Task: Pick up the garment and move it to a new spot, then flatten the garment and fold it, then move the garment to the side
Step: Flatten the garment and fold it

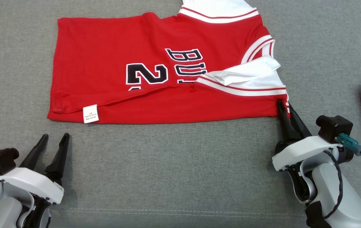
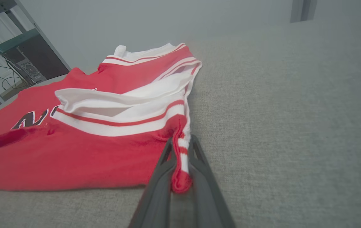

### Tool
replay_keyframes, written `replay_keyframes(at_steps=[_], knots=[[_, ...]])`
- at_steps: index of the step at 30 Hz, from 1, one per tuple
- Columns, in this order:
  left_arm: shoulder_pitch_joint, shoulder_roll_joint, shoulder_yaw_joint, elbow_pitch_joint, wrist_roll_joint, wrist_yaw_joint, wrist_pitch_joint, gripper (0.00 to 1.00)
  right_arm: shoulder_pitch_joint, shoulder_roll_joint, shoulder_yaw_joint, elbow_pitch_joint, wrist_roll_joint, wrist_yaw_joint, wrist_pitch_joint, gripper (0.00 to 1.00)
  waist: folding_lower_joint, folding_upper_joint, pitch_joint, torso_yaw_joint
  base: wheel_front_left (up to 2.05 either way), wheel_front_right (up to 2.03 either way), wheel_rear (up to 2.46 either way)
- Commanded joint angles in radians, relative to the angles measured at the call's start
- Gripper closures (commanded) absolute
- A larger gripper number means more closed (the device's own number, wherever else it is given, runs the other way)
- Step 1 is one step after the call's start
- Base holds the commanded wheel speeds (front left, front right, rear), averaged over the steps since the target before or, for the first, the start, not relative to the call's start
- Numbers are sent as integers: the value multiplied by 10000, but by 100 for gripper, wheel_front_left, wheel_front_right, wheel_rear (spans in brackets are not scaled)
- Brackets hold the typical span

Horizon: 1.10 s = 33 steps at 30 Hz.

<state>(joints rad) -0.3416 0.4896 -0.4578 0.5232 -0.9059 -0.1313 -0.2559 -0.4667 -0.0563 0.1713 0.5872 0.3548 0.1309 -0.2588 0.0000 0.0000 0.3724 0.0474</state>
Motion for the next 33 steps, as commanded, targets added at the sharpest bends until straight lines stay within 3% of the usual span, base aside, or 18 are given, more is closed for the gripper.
replay_keyframes(at_steps=[1,12,17,24,33], knots=[[-369,613,52,45,-245,6,-59,0,65,61,231,-343,-74,-2,-30,100,0,0,124,-152,0,0,0],[-649,1031,-317,120,-2056,6,-59,0,101,61,969,-1024,241,-2,-30,100,0,0,481,-560,0,0,0],[-733,1369,-566,30,-1843,6,-59,0,104,61,1023,-1156,186,-2,-30,100,0,0,500,-649,0,0,0],[-684,1365,-702,112,-2699,6,-59,0,112,61,1083,-1187,252,-2,-30,100,0,0,443,-740,0,0,0],[-209,1595,-777,-698,-4907,6,-39,0,191,61,1101,-1109,302,-2,-30,100,0,0,212,-823,0,0,0]])
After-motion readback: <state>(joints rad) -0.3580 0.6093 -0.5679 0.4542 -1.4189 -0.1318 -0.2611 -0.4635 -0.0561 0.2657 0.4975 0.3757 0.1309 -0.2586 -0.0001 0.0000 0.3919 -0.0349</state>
